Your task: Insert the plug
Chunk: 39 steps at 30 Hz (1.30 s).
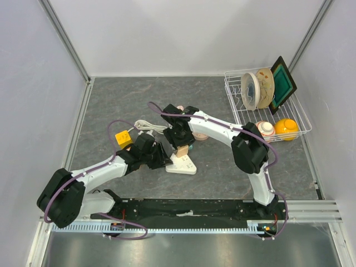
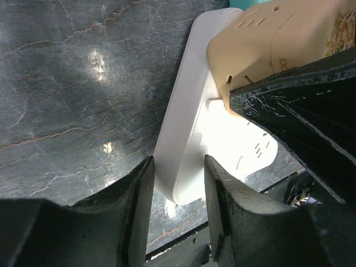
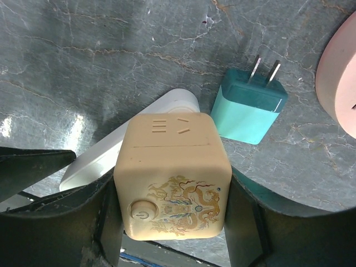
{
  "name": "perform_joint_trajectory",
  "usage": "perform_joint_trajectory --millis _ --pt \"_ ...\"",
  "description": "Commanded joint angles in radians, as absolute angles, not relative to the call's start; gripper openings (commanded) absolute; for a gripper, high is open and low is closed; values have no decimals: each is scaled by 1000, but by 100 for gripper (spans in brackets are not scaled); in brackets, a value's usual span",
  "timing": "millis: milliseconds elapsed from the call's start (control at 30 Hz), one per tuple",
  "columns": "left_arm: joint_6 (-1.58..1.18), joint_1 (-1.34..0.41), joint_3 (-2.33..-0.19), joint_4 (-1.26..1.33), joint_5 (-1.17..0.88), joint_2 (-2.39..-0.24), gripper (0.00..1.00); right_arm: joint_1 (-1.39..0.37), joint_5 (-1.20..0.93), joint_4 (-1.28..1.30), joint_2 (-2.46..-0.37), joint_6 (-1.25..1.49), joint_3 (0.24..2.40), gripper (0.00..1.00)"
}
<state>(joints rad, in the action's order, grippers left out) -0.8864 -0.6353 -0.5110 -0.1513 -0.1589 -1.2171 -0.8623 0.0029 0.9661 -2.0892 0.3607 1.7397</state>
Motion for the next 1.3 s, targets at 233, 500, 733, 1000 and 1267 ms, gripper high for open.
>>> perform_joint_trajectory --millis 233,500,733,1000,1267 --pt "-876 -640 -534 -278 -78 -1224 47 -865 84 922 -1985 426 1666 85" --pt "-873 -641 -554 -299 -64 -1236 48 -847 37 795 -1818 457 1588 98" --pt "-856 -632 -592 -337 -3 -1246 50 -775 -89 625 -1594 401 1305 98" --pt "-807 -574 -661 -364 46 -1305 50 -690 -42 367 -1414 437 994 95" --pt "-775 -514 -686 -405 100 -1259 50 -689 -95 239 -1517 391 924 75"
